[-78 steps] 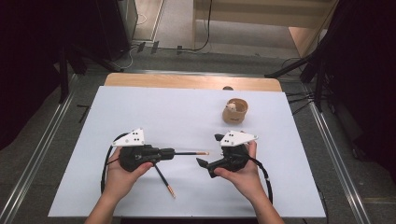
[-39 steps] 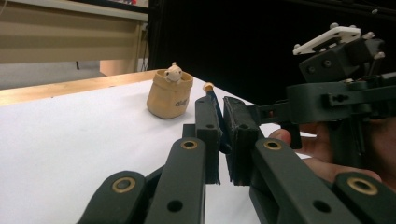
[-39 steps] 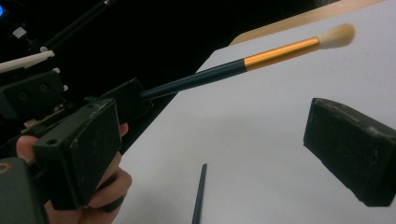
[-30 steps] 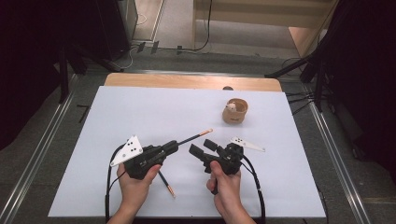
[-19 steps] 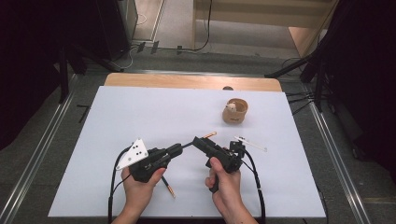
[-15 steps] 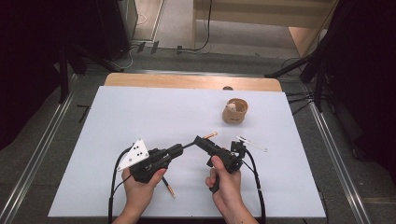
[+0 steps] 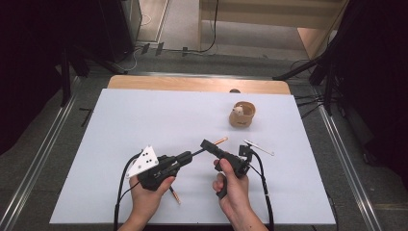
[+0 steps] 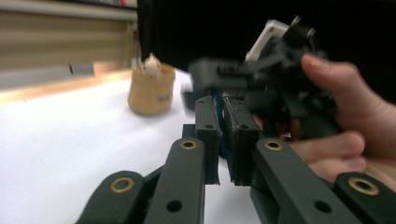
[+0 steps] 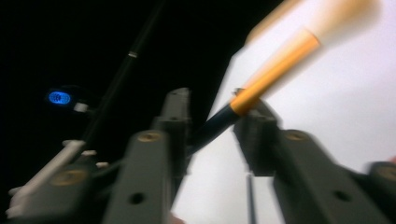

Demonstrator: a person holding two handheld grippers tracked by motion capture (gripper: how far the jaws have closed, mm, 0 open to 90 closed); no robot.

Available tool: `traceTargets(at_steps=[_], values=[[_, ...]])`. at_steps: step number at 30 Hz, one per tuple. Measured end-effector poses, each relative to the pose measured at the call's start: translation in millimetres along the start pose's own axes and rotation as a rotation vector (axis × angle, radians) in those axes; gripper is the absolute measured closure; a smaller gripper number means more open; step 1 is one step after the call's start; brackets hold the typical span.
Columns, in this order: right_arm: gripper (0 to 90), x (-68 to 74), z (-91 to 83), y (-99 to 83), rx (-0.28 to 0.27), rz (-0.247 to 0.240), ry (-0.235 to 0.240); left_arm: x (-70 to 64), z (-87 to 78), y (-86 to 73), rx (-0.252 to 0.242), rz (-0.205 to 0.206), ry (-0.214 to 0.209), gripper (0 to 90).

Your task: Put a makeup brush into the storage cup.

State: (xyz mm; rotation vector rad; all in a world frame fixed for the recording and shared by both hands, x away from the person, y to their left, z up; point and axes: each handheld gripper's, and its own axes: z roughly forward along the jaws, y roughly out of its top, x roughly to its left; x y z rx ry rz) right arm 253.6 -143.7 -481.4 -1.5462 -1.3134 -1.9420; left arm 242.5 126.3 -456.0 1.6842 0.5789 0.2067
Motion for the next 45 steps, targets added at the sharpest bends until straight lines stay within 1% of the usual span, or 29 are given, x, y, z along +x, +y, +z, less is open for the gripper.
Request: traceTargets(at_steps=[1, 2, 3, 4, 5, 7, 8, 9, 10, 11, 13, 14, 15, 16, 17, 19, 20, 23, 25, 26, 27, 28, 30, 31, 38, 39, 41, 43, 45], values=[[84.3, 0.2, -1.8, 0.7, -0.003, -0.017, -0.017, 1.1, 0.9, -0.2, 0.005, -0.017, -0.010, 66.0], [84.4, -0.5, -3.0, 1.9, -0.006, -0.032, -0.013, 1.1, 0.9, -0.2, 0.005, -0.017, -0.010, 50.6], [84.4, -0.8, -3.8, 2.6, -0.007, -0.057, -0.007, 1.3, 1.6, 0.0, 0.010, -0.028, -0.003, 38.3], [84.4, -0.5, -4.8, 2.8, -0.009, -0.083, -0.014, 1.3, 0.9, 1.0, 0.012, -0.025, 0.021, 32.3], [84.4, -0.5, -4.8, 2.8, -0.009, -0.083, -0.014, 1.3, 0.9, 1.0, 0.012, -0.025, 0.021, 27.3], [84.4, 1.0, -6.2, 3.6, -0.012, -0.138, -0.038, 3.2, -2.0, 2.6, 0.013, -0.031, 0.049, 16.8], [84.4, 1.0, -6.2, 3.6, -0.012, -0.138, -0.038, 3.2, -2.0, 2.6, 0.013, -0.031, 0.049, 13.1], [84.4, 1.8, -6.5, 4.1, -0.013, -0.155, -0.048, 4.1, -3.1, 2.6, 0.014, -0.032, 0.043, 13.1], [84.4, 2.8, -7.0, 4.5, -0.014, -0.173, -0.059, 5.7, -4.2, 2.8, 0.017, -0.033, 0.036, 9.2], [84.4, 4.6, -7.9, 5.5, -0.015, -0.220, -0.082, 8.1, -6.8, 3.1, 0.018, -0.037, 0.032, 0.0], [84.4, 5.7, -8.9, 6.9, -0.015, -0.256, -0.098, 9.3, -7.9, 3.4, 0.018, -0.038, 0.030, 0.0], [84.4, 6.4, -9.5, 7.7, -0.013, -0.277, -0.106, 11.7, -10.6, 4.0, 0.022, -0.033, 0.049, 0.0], [84.4, 7.7, -10.0, 8.5, -0.013, -0.300, -0.118, 13.2, -11.5, 4.1, 0.025, -0.038, 0.046, 0.0], [84.4, 7.7, -10.0, 8.5, -0.013, -0.300, -0.118, 13.2, -11.5, 4.1, 0.025, -0.038, 0.046, 0.0], [84.4, 10.1, -11.6, 9.9, -0.018, -0.329, -0.139, 15.9, -13.7, 3.6, 0.032, -0.033, 0.060, 0.0], [84.4, 12.1, -13.0, 11.7, -0.023, -0.358, -0.155, 18.2, -16.0, 2.6, 0.031, -0.034, 0.066, 0.0], [84.4, 12.1, -13.0, 11.7, -0.023, -0.358, -0.155, 18.2, -16.0, 2.6, 0.031, -0.034, 0.066, 0.0], [84.4, 17.4, -15.9, 15.6, -0.028, -0.429, -0.208, 21.9, -20.5, 1.4, 0.030, -0.034, 0.080, 0.0], [84.4, 18.5, -16.6, 16.7, -0.026, -0.444, -0.220, 23.9, -23.8, 0.8, 0.029, -0.029, 0.090, 0.0], [84.4, 20.8, -17.8, 18.2, -0.032, -0.481, -0.241, 24.9, -25.5, 0.4, 0.029, -0.029, 0.093, 0.0], [84.4, 22.2, -18.3, 18.7, -0.031, -0.502, -0.256, 27.1, -28.8, -0.3, 0.026, -0.029, 0.099, 0.0], [84.4, 22.2, -18.3, 18.7, -0.031, -0.502, -0.256, 27.1, -28.8, -0.3, 0.026, -0.029, 0.099, 0.0], [84.4, 24.7, -19.0, 19.6, -0.029, -0.541, -0.286, 29.6, -31.9, -0.9, 0.027, -0.025, 0.108, 0.0], [84.4, 26.0, -19.8, 20.9, -0.031, -0.577, -0.312, 31.7, -35.2, -1.5, 0.028, -0.026, 0.117, 0.0], [84.4, 28.4, -22.6, 25.0, -0.029, -0.627, -0.350, 38.0, -46.8, -3.9, 0.024, -0.027, 0.139, 0.0], [84.4, 29.3, -23.4, 26.2, -0.027, -0.650, -0.363, 38.9, -48.8, -4.2, 0.025, -0.026, 0.144, 0.0], [84.4, 29.9, -23.6, 26.5, -0.026, -0.656, -0.367, 40.6, -52.6, -5.0, 0.025, -0.025, 0.150, 0.0], [84.4, 31.2, -24.0, 27.3, -0.024, -0.684, -0.383, 41.9, -56.6, -5.4, 0.025, -0.019, 0.160, 0.0], [84.4, 31.6, -24.3, 27.5, -0.022, -0.690, -0.386, 43.2, -60.4, -5.7, 0.021, -0.016, 0.165, 0.0]])
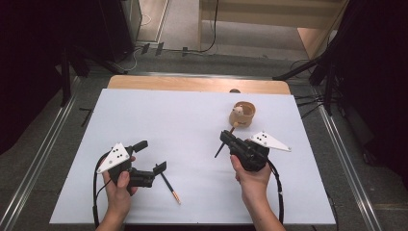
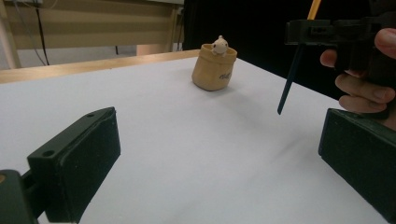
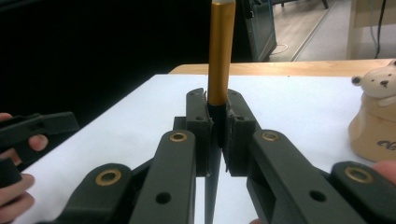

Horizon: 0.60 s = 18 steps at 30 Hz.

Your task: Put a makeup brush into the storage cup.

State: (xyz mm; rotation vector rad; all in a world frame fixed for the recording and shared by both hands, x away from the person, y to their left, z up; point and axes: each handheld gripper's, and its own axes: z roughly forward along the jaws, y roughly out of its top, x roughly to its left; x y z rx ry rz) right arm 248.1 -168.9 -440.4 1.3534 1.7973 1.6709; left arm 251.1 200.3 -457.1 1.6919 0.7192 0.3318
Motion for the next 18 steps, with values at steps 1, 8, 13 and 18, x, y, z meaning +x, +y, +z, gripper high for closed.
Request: traceTargets(at_steps=[1, 8, 13, 18], values=[[84.4, -0.6, -0.6, 0.5, 0.000, -0.008, -0.005, 0.8, -1.9, -0.1, -0.001, 0.002, 0.003, 0.0], [84.4, -5.9, -3.6, 3.3, 0.004, -0.036, -0.039, 7.0, -22.6, 0.3, -0.021, 0.013, 0.028, 0.0], [84.4, -6.5, -7.6, 9.2, -0.005, -0.095, -0.072, 17.6, -39.3, -3.7, -0.023, 0.019, 0.058, 0.0], [84.4, -9.4, -11.6, 15.0, -0.021, -0.119, -0.100, 26.3, -48.8, -7.5, -0.022, 0.020, 0.082, 0.0]])
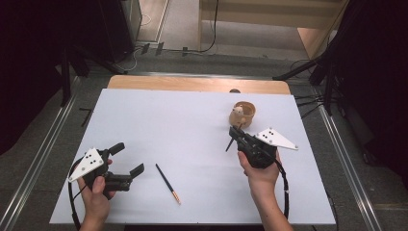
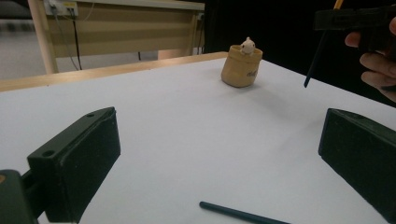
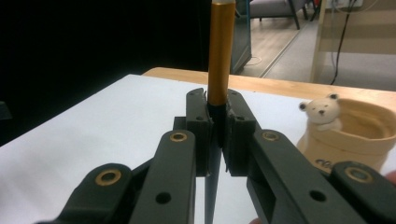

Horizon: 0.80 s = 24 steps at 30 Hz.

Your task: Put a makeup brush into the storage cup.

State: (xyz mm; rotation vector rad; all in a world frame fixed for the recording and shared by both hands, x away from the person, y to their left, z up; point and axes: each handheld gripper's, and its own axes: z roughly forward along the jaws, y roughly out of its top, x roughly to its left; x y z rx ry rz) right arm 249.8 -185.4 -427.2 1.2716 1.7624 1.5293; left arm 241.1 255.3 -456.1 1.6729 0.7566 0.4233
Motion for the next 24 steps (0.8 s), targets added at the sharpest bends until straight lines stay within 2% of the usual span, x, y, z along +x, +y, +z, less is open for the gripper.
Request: traceTargets(at_steps=[8, 17, 24], values=[[84.4, -10.2, -0.6, 14.9, -0.011, -0.011, -0.040, 9.1, -8.7, -2.5, -0.005, -0.001, 0.002, 0.0], [84.4, -17.7, 4.4, 29.1, -0.031, -0.018, -0.069, 19.2, -17.9, -9.1, 0.008, -0.006, 0.021, 0.0], [84.4, -25.1, 8.0, 35.8, -0.034, -0.004, -0.086, 27.4, -24.2, -10.9, 0.006, -0.007, 0.037, 0.0]])
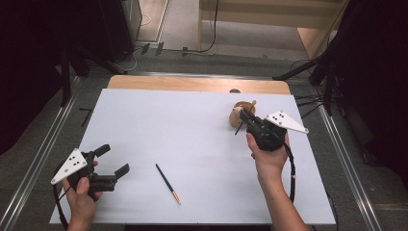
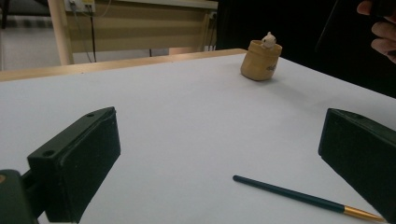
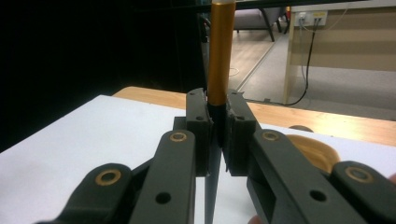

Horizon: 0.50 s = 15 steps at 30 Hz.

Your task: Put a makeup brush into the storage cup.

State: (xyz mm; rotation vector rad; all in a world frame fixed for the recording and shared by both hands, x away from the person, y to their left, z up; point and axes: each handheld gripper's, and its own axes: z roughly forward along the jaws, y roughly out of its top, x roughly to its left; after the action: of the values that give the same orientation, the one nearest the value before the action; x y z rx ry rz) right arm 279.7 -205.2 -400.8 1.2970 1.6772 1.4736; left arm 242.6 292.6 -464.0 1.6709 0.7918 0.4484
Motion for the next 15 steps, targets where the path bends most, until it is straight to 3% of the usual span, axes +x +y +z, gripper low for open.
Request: traceTargets(at_steps=[15], values=[[84.3, -15.7, 11.8, 21.5, -0.012, -0.020, -0.073, 6.8, -4.9, -0.7, -0.010, -0.016, 0.009, 0.0]])
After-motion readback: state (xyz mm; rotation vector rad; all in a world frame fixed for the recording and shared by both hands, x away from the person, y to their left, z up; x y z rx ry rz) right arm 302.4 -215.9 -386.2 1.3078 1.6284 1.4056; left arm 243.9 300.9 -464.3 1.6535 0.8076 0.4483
